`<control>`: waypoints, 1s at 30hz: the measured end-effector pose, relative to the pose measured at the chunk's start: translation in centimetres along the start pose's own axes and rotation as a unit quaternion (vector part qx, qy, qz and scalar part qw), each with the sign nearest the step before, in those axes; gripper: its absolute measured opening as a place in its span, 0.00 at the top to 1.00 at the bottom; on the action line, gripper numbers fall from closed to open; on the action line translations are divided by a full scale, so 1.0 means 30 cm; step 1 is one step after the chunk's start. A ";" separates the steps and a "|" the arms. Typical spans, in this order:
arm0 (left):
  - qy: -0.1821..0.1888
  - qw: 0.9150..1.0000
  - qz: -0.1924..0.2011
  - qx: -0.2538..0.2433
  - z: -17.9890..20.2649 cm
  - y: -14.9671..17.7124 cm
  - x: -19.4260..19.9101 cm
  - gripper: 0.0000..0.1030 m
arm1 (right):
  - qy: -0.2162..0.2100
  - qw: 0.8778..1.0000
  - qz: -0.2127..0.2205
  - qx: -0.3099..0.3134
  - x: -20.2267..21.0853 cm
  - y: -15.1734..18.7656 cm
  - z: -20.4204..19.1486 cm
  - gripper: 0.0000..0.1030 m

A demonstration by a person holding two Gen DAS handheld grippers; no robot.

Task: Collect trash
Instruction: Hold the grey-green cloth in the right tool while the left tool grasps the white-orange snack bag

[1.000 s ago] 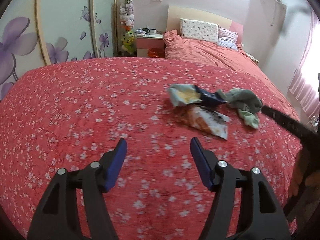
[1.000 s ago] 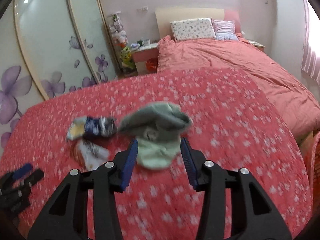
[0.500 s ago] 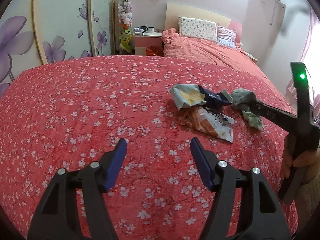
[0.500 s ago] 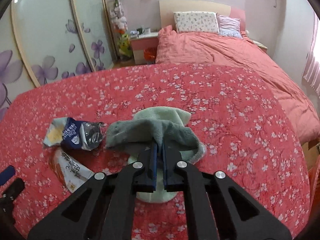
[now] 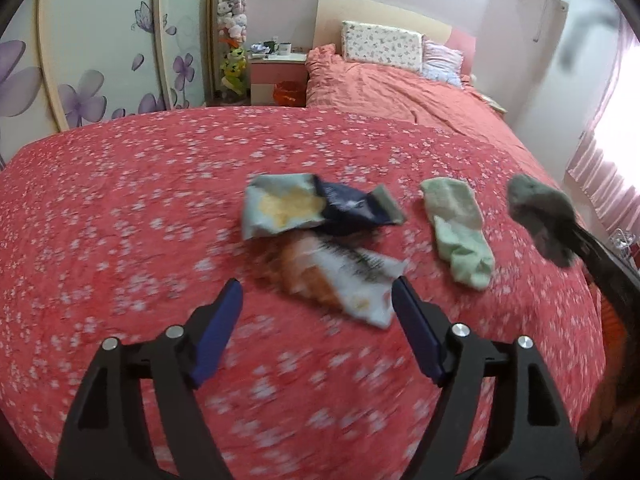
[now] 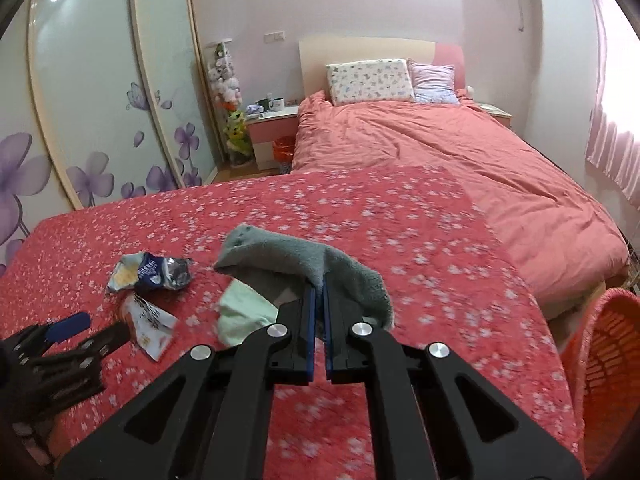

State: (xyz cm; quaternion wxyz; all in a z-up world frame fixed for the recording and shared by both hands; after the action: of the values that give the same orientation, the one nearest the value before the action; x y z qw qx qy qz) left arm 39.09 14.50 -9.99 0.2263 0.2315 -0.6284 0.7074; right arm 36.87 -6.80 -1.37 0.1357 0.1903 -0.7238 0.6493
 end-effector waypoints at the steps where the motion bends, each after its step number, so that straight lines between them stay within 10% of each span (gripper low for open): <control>1: -0.001 1.000 -0.004 0.002 0.018 -0.003 -0.017 0.26 | 0.001 1.000 0.000 -0.004 0.006 0.003 0.020 0.97; 12: -0.103 0.994 -0.032 -0.001 0.043 0.003 -0.149 0.24 | 0.004 0.999 -0.008 -0.039 0.046 0.052 0.171 0.97; 30: -0.033 0.999 -0.010 0.037 -0.087 0.011 -0.034 0.22 | -0.007 0.999 -0.003 -0.048 0.089 0.071 0.172 0.97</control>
State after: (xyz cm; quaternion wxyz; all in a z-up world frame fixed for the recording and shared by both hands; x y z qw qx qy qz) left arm 39.58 17.04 -11.12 0.2033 0.2691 -0.6067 0.7198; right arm 33.80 -11.98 -2.70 0.1417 0.1901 -0.7542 0.6124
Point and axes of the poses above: each gripper's, at about its wrist camera, not at the fingertips, and x roughly against the way its jaws point, z to its right, y to its underside, the point moved 8 cm from there along -x, roughly the way its jaws point, and after that the axes turned 13 degrees about z, right-handed, at the moved point
